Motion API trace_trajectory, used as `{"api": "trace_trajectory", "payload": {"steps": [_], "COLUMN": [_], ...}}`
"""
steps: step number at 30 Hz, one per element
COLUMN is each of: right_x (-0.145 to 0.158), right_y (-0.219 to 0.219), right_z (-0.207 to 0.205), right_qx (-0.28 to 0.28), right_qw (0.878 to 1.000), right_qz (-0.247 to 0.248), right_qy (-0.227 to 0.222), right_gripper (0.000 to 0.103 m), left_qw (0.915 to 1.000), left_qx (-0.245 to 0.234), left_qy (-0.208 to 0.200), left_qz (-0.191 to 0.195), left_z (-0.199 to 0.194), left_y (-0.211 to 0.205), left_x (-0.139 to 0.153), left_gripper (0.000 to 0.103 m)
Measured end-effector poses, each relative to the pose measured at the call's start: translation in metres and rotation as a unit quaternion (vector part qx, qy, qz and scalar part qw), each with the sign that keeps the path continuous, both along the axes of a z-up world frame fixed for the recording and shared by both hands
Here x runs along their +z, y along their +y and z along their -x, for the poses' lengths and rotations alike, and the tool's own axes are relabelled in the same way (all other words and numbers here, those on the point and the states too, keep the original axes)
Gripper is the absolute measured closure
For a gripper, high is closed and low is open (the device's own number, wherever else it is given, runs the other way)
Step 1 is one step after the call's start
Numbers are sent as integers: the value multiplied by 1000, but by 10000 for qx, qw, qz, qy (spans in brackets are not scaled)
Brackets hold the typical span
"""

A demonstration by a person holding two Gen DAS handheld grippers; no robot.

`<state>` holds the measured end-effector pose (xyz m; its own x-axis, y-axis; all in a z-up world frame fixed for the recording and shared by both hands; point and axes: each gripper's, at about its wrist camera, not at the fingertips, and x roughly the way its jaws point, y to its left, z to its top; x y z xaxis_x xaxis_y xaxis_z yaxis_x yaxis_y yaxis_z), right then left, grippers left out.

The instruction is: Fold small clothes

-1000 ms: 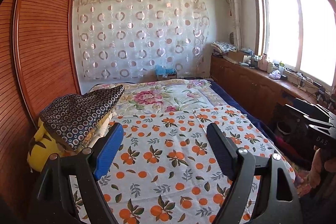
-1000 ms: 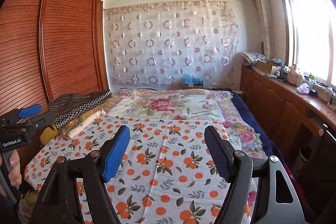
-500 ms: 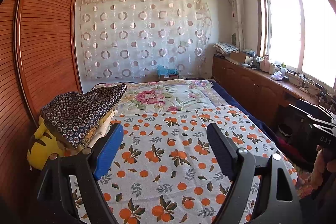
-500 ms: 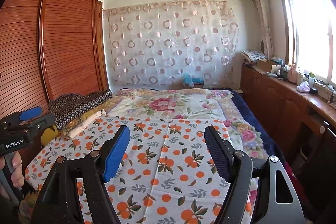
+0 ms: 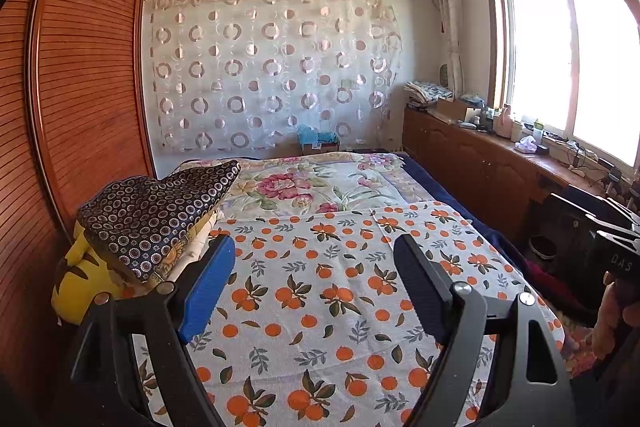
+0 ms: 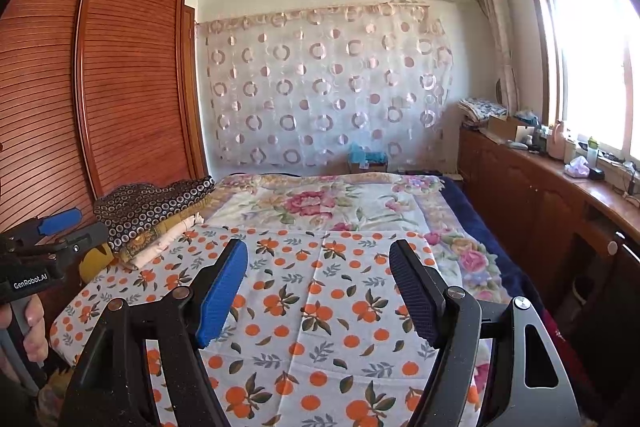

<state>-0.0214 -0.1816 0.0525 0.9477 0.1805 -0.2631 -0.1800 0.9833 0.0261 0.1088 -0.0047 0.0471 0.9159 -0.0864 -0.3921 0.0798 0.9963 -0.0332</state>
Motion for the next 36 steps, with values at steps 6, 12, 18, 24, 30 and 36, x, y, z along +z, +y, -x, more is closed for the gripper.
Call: {"api": "trace_trajectory", "payload": {"steps": [6, 12, 18, 24, 30, 36], "right_x": [-1, -2, -2, -4, -4, -5], "right_y": [-2, -4, -5, -7, -8, -9], "right_z": [-2, -3, -4, -4, -5, -5], "right_qx": [31, 40, 47, 67, 78, 76], "right_qw": [10000, 10000, 10000, 10000, 10000, 10000], "right_qz": [7, 2, 2, -8, -8, -9], "right_qy": [4, 5, -7, -5, 0, -3], "right_gripper": [28, 28, 28, 28, 28, 28], "left_qw": [10000, 10000, 10000, 10000, 10000, 10000], "left_qx": [21, 33, 23, 28, 39, 36], "left_qy": [-17, -14, -22, -21, -7, -7], "left_qz": [8, 13, 51, 46, 58, 55], "left_z": [1, 3, 4, 4, 6, 6], "left_y": [-1, 1, 2, 3, 5, 5], "left_x": [1, 2, 2, 2, 0, 0], "left_gripper": [21, 21, 21, 21, 21, 21]}}
